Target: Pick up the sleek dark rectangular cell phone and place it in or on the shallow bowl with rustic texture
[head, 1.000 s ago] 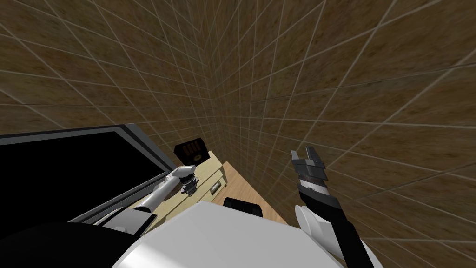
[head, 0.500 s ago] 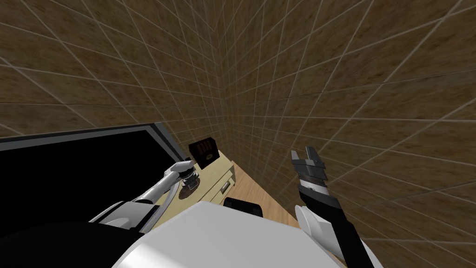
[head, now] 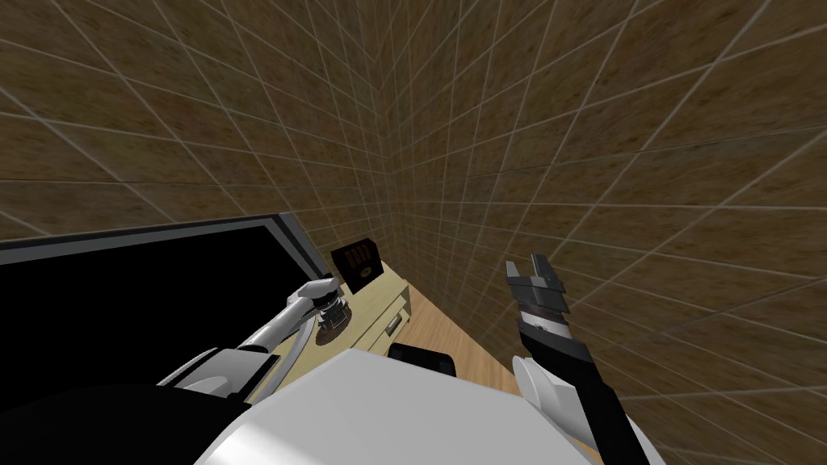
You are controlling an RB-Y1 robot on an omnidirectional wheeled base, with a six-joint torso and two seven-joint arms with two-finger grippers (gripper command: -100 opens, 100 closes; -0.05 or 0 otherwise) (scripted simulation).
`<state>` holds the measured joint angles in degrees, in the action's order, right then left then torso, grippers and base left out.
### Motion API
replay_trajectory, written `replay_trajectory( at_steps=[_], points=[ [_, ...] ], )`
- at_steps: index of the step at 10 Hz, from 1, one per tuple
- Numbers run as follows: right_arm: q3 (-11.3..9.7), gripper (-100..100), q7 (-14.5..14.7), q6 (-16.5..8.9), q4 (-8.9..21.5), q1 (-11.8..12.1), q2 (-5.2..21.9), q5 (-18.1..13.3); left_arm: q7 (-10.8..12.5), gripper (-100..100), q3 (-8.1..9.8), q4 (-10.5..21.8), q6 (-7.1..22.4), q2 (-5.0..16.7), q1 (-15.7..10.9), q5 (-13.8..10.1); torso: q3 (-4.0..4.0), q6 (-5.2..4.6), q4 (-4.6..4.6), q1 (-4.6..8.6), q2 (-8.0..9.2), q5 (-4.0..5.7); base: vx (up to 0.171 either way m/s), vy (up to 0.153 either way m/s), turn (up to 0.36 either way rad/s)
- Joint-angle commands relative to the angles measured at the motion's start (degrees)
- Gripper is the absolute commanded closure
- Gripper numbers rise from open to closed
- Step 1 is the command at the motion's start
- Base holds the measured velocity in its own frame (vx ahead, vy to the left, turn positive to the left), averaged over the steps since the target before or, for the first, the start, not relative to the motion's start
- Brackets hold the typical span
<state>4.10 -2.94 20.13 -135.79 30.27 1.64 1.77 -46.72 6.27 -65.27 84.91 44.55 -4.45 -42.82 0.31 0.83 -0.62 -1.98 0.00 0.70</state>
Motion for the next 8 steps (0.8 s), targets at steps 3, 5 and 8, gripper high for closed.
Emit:
replay_trajectory(
  at_steps=[3,5,8],
  points=[
    [0.00,0,0.00,0.00,0.00,0.00,0.00,0.00,0.00,0,0.00,0.00,0.00,0.00,0.00,0.00,-0.01,0.00,0.00,0.00,-0.01,0.00,0.000,0.000,0.000],
    [0.00,0,0.00,0.00,0.00,0.00,0.00,0.00,-0.92,-100,2.00,-1.87,3.28,-0.98,-1.09,2.31,-0.02,0.01,0.01,0.03,-0.04,0.01,0.009,-0.016,0.070],
    [0.00,0,0.00,0.00,0.00,0.00,0.00,0.00,-1.85,-100,4.00,-3.74,6.57,-1.96,-2.18,4.62,-0.05,0.00,0.02,0.16,-0.08,0.04,0.014,-0.033,0.057]
  ],
)
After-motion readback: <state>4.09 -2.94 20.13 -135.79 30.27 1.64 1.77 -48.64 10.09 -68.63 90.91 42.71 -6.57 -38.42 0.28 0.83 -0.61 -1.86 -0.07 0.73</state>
